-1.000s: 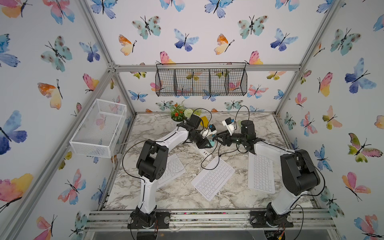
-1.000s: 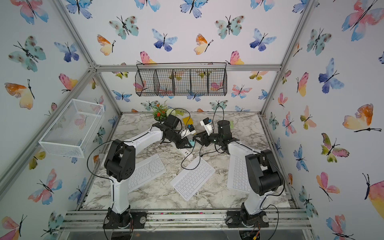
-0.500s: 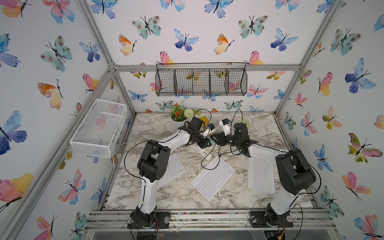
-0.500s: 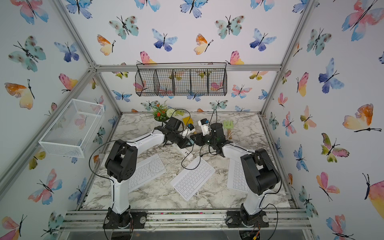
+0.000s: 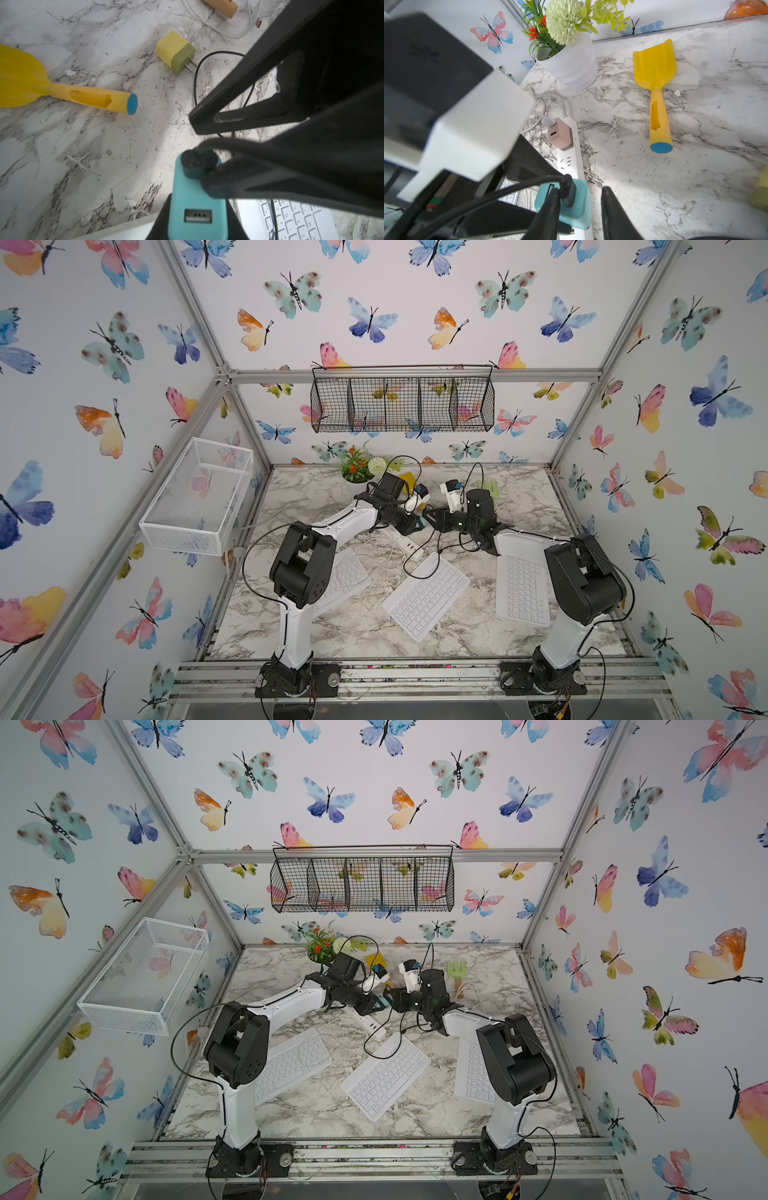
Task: Unplug the wireless keyboard
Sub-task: Remove the power cord from the plug.
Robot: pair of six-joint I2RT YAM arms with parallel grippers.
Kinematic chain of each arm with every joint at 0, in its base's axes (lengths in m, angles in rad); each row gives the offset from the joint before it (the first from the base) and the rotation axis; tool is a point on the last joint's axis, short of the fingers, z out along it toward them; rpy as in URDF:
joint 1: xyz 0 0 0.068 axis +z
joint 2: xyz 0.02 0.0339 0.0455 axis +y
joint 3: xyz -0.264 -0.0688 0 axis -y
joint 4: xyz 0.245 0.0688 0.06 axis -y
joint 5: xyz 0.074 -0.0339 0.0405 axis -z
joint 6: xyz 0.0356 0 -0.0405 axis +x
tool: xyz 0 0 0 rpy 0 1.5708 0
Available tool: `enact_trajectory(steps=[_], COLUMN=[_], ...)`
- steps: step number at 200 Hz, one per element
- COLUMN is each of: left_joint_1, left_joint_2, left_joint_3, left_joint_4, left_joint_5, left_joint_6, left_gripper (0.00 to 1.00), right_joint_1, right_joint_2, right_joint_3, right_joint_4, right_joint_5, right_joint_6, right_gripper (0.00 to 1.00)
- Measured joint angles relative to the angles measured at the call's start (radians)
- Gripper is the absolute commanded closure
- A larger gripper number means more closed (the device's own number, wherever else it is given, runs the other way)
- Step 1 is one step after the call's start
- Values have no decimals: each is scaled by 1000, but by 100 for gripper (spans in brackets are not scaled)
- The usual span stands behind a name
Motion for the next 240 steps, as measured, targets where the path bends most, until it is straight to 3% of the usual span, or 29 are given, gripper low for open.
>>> enact_trajectory(steps=[240], left_joint_1=[3], left_joint_2=[0], left_joint_3=[-8], left_joint_4=[2], left_joint_5=[-24], left_joint_6=[-25], left_gripper=[100], right_joint_1=[18], right_joint_2=[39], right_joint_3=[28], right_joint_4=[31], right_joint_5=[4], right_joint_6=[71], right_gripper=[95])
